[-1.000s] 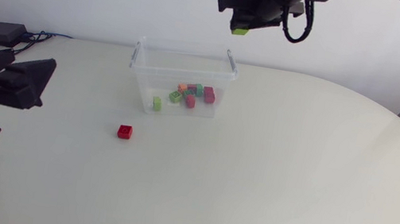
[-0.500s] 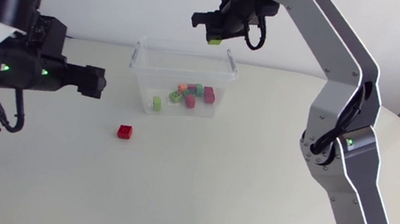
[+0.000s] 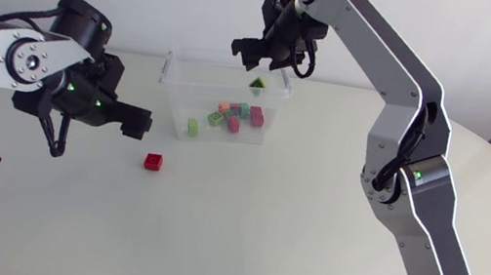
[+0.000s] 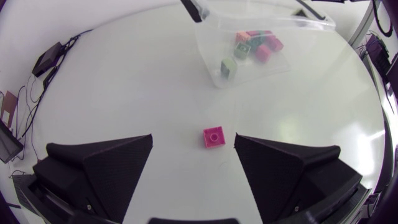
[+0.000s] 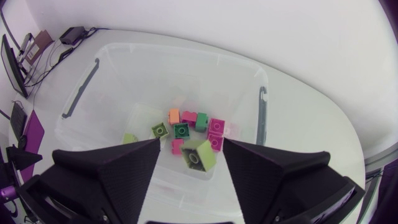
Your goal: Place the duplo bricks in the container
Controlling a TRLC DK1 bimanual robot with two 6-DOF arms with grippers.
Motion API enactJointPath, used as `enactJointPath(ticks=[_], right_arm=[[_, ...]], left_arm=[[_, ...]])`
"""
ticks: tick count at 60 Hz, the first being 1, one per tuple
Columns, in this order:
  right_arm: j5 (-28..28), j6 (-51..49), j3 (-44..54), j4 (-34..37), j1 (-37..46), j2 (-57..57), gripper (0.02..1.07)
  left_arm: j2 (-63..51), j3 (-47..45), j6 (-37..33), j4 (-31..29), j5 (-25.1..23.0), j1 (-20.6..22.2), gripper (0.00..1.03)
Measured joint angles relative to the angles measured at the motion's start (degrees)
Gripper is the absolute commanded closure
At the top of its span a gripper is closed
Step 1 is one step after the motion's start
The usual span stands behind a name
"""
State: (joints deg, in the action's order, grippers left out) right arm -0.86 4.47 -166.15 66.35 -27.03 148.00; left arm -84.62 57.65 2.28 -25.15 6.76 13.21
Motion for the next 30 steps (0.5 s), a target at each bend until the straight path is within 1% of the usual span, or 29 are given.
enactJointPath(ticks=[7, 13, 19, 30], right_arm=[[-0.5, 0.1, 3.2, -0.1, -0.2, -0.4, 0.06], [-0.5, 0.3, 10.2, 0.1, -0.3, -3.2, 0.06], [-0.5, 0.4, 18.7, 1.5, -0.4, -9.2, 0.06], [-0.7, 0.4, 31.7, 1.8, -0.8, -22.3, 0.06]], left_arm=[[-4.1, 0.0, -0.9, 0.0, 0.0, 0.1, 0.12], [-5.9, 0.1, -0.8, 0.0, 0.0, 0.5, 0.12], [-7.3, 0.7, -0.8, 0.0, 0.0, 1.6, 0.12], [-9.8, 1.9, -0.8, 0.0, 0.0, 3.1, 0.12]])
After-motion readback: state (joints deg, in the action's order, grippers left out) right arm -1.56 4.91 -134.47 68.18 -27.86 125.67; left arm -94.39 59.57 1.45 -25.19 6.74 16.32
